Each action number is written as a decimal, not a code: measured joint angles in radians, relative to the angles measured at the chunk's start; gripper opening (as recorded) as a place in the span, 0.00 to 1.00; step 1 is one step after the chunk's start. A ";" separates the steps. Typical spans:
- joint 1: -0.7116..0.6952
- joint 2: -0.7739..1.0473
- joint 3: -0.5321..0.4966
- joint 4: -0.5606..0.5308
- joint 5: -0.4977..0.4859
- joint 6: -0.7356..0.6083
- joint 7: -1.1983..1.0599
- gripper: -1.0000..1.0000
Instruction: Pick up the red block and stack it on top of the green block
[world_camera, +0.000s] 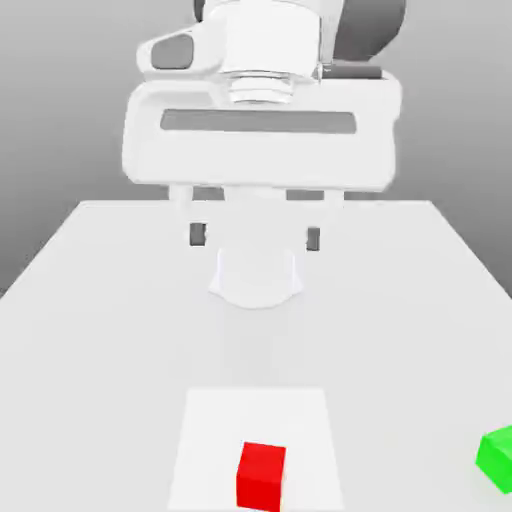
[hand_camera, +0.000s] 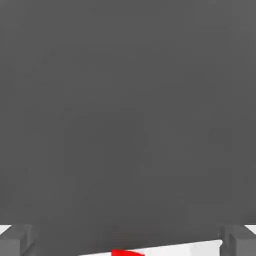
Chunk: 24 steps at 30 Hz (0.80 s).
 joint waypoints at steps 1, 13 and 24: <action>-0.001 0.036 0.001 -0.007 -0.001 0.014 0.007 0.50; 0.008 0.470 -0.005 -0.049 0.002 0.231 0.061 0.50; 0.011 0.482 -0.008 -0.047 0.002 0.241 0.062 0.00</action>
